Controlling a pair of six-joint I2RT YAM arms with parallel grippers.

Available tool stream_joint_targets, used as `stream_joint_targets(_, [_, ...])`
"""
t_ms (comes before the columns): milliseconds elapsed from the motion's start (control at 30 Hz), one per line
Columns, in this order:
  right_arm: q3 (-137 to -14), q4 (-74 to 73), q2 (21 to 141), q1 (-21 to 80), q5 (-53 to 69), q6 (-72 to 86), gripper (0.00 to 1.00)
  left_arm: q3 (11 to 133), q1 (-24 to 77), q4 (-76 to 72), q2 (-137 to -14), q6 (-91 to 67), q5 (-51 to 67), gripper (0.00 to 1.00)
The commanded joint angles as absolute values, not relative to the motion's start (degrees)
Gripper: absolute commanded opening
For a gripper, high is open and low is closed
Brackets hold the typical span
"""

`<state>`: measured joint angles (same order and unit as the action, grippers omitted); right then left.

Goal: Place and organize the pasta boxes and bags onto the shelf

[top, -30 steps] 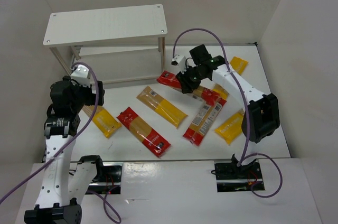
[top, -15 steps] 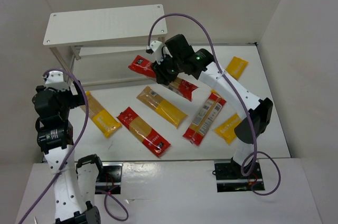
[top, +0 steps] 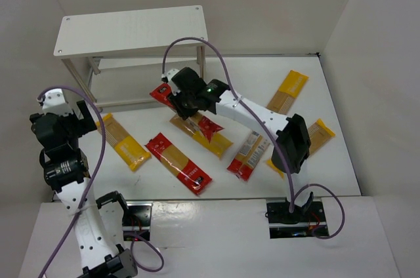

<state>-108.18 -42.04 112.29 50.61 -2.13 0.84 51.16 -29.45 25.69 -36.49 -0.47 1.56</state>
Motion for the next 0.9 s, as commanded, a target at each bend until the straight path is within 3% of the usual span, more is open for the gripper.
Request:
stream_joint_targets(0, [-108.7, -28.0, 111.3, 53.5, -14.2, 7.2, 0.00, 51.1, -30.6, 24.3, -35.7, -1.8, 0.4, 1.00])
stream_joint_targets(367, [-114.4, -25.5, 123.3, 55.1, -36.2, 11.6, 0.00, 50.5, -31.1, 24.3, -35.2, -1.8, 0.4, 1.00])
stream_joint_targets(567, [-124.0, -27.1, 129.3, 55.1, -38.9, 10.5, 0.00, 50.5, -31.1, 24.3, -35.2, -1.8, 0.4, 1.00])
stream_joint_targets(833, [-149.0, -36.4, 142.1, 55.1, -43.8, 5.5, 0.00, 50.5, -31.1, 24.3, -35.2, -1.8, 0.9, 1.00])
stream_joint_targets(867, [-159.0, -38.8, 147.5, 54.6, -43.8, 4.8, 0.00, 50.5, -31.1, 24.3, -35.2, -1.8, 1.4, 1.00])
